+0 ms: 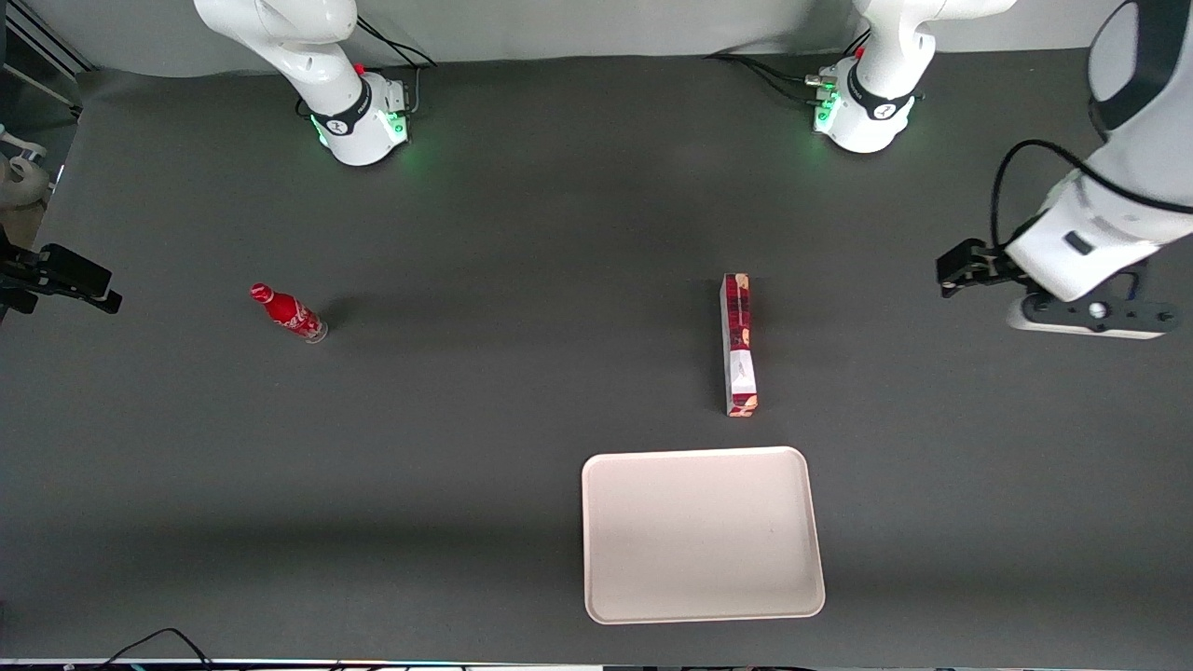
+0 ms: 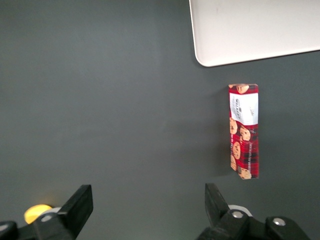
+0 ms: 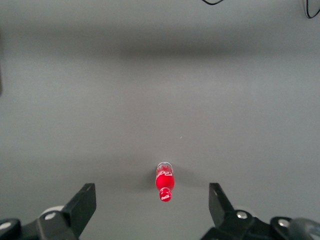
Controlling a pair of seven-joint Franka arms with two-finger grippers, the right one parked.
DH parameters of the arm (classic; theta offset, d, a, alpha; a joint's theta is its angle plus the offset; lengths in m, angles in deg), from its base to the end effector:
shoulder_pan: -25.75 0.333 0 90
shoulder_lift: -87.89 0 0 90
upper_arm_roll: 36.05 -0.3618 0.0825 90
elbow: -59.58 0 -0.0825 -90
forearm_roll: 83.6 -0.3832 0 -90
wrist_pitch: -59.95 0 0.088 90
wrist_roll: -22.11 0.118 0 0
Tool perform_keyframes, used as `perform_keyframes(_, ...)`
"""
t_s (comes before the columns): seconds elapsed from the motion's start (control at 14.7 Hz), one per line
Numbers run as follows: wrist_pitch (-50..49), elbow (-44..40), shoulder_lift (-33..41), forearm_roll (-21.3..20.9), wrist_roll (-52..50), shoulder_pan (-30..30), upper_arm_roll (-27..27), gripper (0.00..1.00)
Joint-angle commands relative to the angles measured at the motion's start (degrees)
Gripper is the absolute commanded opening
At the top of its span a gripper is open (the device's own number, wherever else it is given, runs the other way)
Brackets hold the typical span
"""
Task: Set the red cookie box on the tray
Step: 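Move the open left gripper over the red plaid cookie box and lower it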
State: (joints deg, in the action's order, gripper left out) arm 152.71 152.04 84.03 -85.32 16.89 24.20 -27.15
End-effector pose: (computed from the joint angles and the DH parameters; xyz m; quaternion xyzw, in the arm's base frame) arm 0.5685 -0.0983 0.6055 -0.9984 0.0468 0.0290 0.0138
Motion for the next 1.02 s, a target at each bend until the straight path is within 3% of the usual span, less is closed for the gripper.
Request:
perform_keyframes(0.0, 2.49, 4.99, 0.0, 0.31, -8.3, -0.48, 4.36, 1.0)
perform_keyframes(0.48, 27.26, 23.09, -2.28, 1.63, -17.33, -1.09, 10.94, 1.0)
perform_keyframes(0.95, 41.34, 26.1, -11.86, 0.58, -25.27, -2.41, 15.62, 1.0)
